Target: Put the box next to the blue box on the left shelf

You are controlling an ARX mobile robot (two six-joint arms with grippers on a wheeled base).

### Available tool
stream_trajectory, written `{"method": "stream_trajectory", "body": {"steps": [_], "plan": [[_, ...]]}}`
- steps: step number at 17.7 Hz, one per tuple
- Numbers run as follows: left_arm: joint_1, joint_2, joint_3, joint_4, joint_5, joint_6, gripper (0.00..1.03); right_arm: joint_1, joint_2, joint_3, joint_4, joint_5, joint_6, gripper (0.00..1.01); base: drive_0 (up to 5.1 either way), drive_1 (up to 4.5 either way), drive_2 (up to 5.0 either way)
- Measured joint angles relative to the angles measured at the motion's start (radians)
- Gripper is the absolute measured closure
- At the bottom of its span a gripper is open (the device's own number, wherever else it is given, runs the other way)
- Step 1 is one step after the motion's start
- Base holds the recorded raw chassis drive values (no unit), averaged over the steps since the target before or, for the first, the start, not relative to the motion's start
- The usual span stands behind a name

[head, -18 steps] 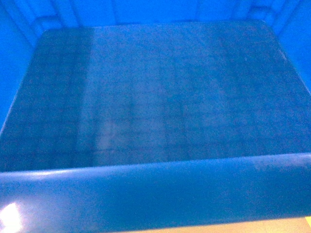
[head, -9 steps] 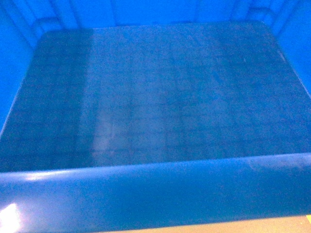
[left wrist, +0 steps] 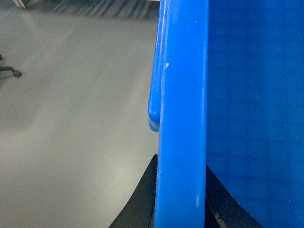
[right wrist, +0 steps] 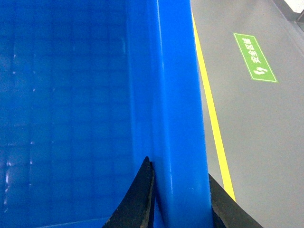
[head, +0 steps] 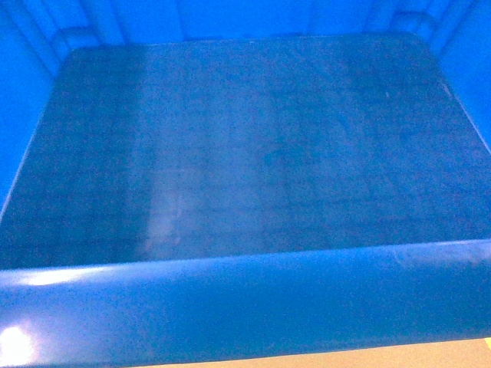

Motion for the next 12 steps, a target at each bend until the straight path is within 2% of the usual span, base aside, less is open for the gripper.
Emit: {"method": "stream_trajectory", "body": {"steps": [12], "plan": [[0.0, -0.001, 0.0, -0.001, -0.001, 0.0, 0.92, 0.0, 0.0, 0.0, 0.001, 0.0, -0.001, 0.85, 0.0, 4.13, -4.1]]}}
